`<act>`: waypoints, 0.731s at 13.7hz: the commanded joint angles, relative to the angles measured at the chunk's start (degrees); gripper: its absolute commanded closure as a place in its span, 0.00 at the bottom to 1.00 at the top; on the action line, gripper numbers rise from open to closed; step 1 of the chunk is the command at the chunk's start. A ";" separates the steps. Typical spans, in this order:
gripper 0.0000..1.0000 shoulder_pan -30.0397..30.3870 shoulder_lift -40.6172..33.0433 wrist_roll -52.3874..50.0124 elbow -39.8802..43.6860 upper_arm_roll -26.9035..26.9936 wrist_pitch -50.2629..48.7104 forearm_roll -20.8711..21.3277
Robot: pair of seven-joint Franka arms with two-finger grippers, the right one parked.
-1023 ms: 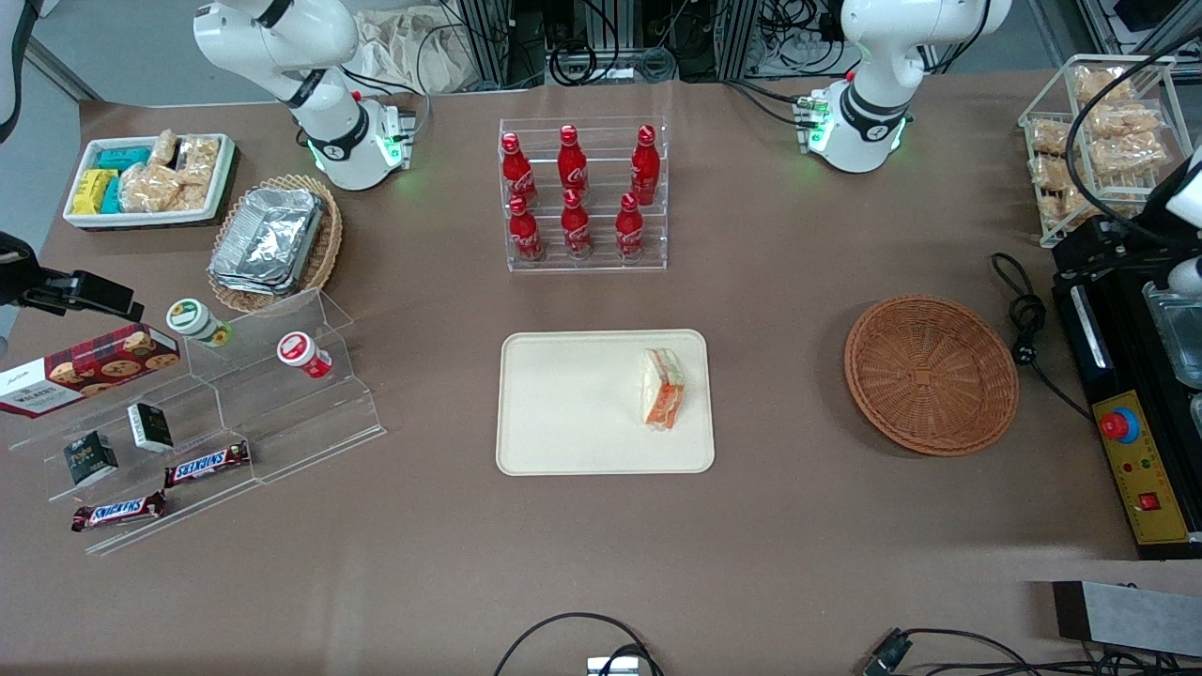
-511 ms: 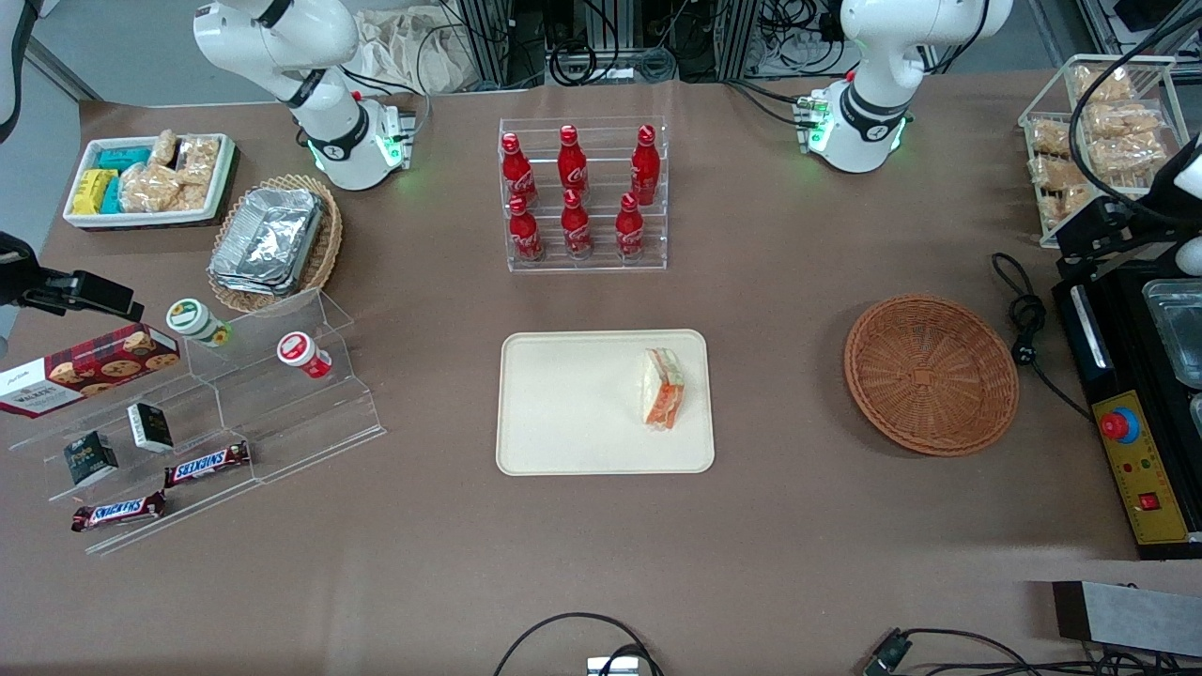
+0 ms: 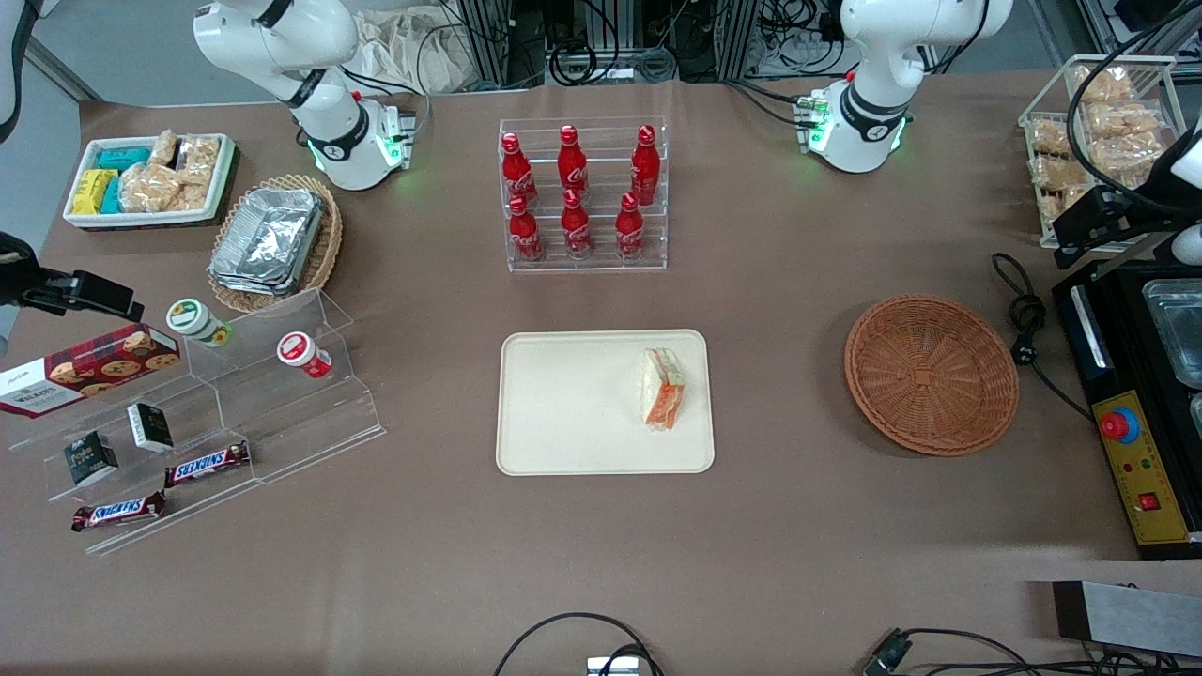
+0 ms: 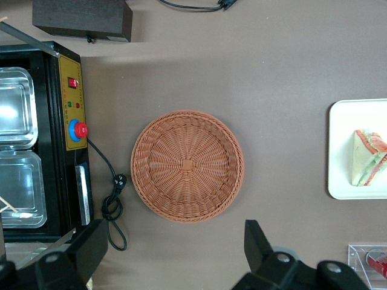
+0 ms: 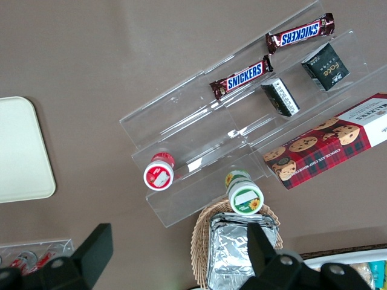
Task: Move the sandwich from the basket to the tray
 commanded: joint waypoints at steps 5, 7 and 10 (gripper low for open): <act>0.00 -0.28 0.18 -0.26 1.53 0.44 -1.43 -3.25; 0.00 -0.28 0.18 -0.26 1.44 0.44 -1.52 -3.34; 0.00 -0.28 0.26 -0.17 1.35 0.35 -1.52 -3.34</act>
